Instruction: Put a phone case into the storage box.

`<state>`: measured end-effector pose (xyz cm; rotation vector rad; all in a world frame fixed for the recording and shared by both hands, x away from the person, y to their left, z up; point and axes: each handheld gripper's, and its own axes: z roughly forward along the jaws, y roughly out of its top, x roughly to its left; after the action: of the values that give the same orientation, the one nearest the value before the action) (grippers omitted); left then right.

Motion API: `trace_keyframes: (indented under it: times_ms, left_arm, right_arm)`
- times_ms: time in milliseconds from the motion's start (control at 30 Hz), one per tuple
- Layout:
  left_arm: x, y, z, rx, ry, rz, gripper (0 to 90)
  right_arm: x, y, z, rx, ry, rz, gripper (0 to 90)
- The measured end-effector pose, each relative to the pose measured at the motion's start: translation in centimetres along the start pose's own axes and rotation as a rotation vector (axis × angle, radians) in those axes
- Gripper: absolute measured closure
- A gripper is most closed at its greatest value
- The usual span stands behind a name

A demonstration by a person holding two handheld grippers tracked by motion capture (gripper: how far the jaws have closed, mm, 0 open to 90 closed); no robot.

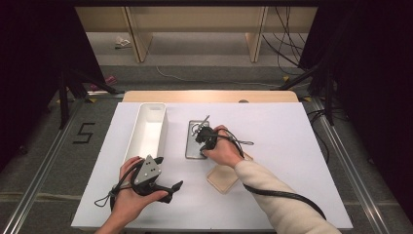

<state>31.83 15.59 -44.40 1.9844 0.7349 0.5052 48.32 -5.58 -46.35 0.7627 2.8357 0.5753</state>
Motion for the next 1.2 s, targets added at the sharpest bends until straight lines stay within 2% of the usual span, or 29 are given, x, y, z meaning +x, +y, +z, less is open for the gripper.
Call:
trace_keyframes:
  times_ms: [400,533,600,633,667,700,733,800,833,867,900,933,967,1033,1133,1200]
  left_arm:
    - [0.0,0.0,0.0,0.001,-0.002,0.001,0.6]
    - [0.0,0.0,0.1,0.002,-0.004,0.001,0.6]
    - [0.0,0.0,0.1,0.002,-0.004,0.001,0.6]
    - [-0.1,0.0,0.1,0.001,-0.005,0.001,0.6]
    - [-0.1,0.0,0.1,0.001,-0.004,0.002,0.6]
    - [-0.1,0.0,0.0,0.001,-0.004,0.003,0.6]
    - [-0.1,0.0,0.0,0.001,-0.004,0.003,0.6]
    - [-0.1,0.0,0.0,0.002,-0.004,0.003,0.6]
    - [-0.1,0.0,0.0,0.002,-0.005,0.003,0.6]
    - [-0.1,0.0,0.0,0.001,-0.006,0.004,0.6]
    - [-0.1,0.0,0.0,0.001,-0.006,0.004,0.6]
    - [0.0,0.0,0.0,0.001,-0.006,0.005,0.6]
    - [0.0,0.0,0.0,0.002,-0.006,0.005,0.6]
    - [0.0,0.0,0.0,0.002,-0.007,0.006,0.6]
    - [-0.1,0.0,0.0,0.003,-0.007,0.007,0.6]
    - [-0.1,0.0,0.0,0.003,-0.007,0.007,0.6]
  right_arm:
    - [-0.1,0.0,-0.1,0.007,0.001,-0.006,90.0]
    - [-0.1,0.3,-0.5,-0.023,0.008,-0.04,80.9]
    - [0.3,1.0,-1.0,-0.011,-0.003,-0.125,71.6]
    - [0.3,1.0,-1.0,-0.011,-0.003,-0.125,71.6]
    - [0.5,1.3,-1.1,-0.006,0.003,-0.149,67.3]
    - [1.1,1.8,-1.2,0.051,0.004,-0.246,59.1]
    - [1.2,1.9,-1.1,0.057,0.009,-0.294,56.0]
    - [1.7,2.3,-0.9,0.098,0.01,-0.361,51.3]
    - [1.7,2.3,-0.9,0.098,0.01,-0.361,51.3]
    - [2.1,2.5,-0.9,0.124,-0.018,-0.411,49.5]
    - [2.1,2.5,-0.9,0.124,-0.018,-0.411,49.5]
    - [2.3,2.7,-0.8,0.124,-0.024,-0.432,48.6]
    - [2.5,3.0,-0.7,0.147,-0.033,-0.457,47.5]
    - [2.6,3.1,-0.6,0.158,-0.039,-0.464,47.1]
    - [3.0,3.3,0.0,0.201,-0.057,-0.495,46.5]
    - [3.0,3.3,0.1,0.215,-0.058,-0.496,46.6]
